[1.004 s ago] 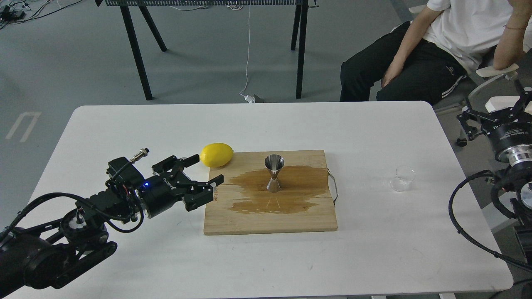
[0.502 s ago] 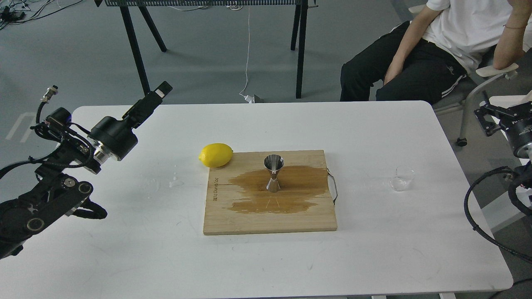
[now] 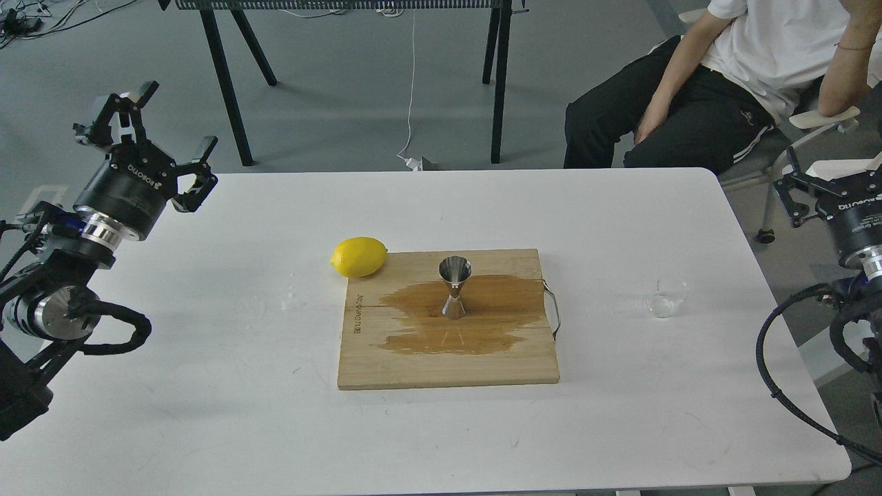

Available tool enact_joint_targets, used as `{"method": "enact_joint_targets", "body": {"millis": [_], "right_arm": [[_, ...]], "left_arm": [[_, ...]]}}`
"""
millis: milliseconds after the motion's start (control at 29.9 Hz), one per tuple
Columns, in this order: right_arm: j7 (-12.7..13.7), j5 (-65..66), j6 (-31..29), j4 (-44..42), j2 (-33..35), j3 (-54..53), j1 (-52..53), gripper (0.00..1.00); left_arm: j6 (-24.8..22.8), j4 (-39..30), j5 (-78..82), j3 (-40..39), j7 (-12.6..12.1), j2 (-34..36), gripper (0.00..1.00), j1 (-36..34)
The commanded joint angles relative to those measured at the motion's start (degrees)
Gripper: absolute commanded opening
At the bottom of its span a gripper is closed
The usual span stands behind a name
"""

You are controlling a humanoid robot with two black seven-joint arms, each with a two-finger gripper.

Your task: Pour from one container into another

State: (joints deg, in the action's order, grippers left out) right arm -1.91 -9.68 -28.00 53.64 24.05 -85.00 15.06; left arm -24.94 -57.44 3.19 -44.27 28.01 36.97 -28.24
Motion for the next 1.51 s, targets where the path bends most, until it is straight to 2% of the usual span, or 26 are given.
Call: {"method": "enact_joint_targets", "body": {"millis": [0, 100, 234, 435, 535, 569, 736, 837, 1238, 1372, 1473], "right_arm": [[0.5, -4.98, 0.0, 3.57, -0.41, 0.54, -4.24, 1.0], [1.28, -7.1, 0.0, 5.33, -0.5, 0.8, -6.7, 1.0], [5.15, -9.82, 4.43, 9.63, -1.02, 0.81, -11.62, 0.99], [5.95, -11.75, 7.17, 13.25, -3.04, 0.89, -17.87, 0.99], [9.89, -15.09, 10.58, 14.3, -4.97, 3.08, -19.54, 0.99], [10.34, -16.06, 12.25, 15.52, -5.76, 3.53, -19.89, 0.99], [9.03, -17.03, 22.45, 16.33, -11.03, 2.13, -20.34, 0.98], [9.11, -16.86, 26.15, 15.98, -13.76, -0.68, -20.07, 0.99], [9.03, -16.16, 28.09, 10.62, -13.94, 3.52, -15.95, 1.0], [8.67, -16.07, 31.51, 6.58, -14.12, 4.5, -13.05, 1.0], [8.67, -16.07, 31.6, 5.25, -14.91, 4.5, -12.34, 0.99]], "left_arm": [[-3.06, 5.21, -8.63, -0.03, -0.01, -0.58, 1.0, 0.03], [-3.06, 12.07, -11.36, -0.47, -0.01, -3.47, 1.0, -1.28], [-3.06, 18.14, -14.61, -1.17, -0.06, -5.94, 1.0, -3.22], [-3.06, 18.33, -15.06, -1.17, -0.41, -6.55, 1.0, -3.22], [-3.06, 18.33, -14.97, -1.08, -0.15, -7.08, 1.0, -2.87], [-3.06, 18.24, -14.97, -1.0, -0.01, -7.52, 1.0, -2.7], [-3.06, 18.07, -14.79, -0.2, -0.06, -7.26, 1.0, -1.99], [-3.06, 18.07, -14.71, -0.2, -0.15, -6.82, 1.0, -1.9], [-3.06, 18.33, -14.71, -0.38, -0.01, -4.8, 1.0, -1.73], [-3.06, 18.59, -14.71, -0.47, -0.01, -4.1, 1.0, -1.64], [-3.06, 18.59, -14.71, -0.55, -0.01, -3.48, 1.0, -1.73]]}}
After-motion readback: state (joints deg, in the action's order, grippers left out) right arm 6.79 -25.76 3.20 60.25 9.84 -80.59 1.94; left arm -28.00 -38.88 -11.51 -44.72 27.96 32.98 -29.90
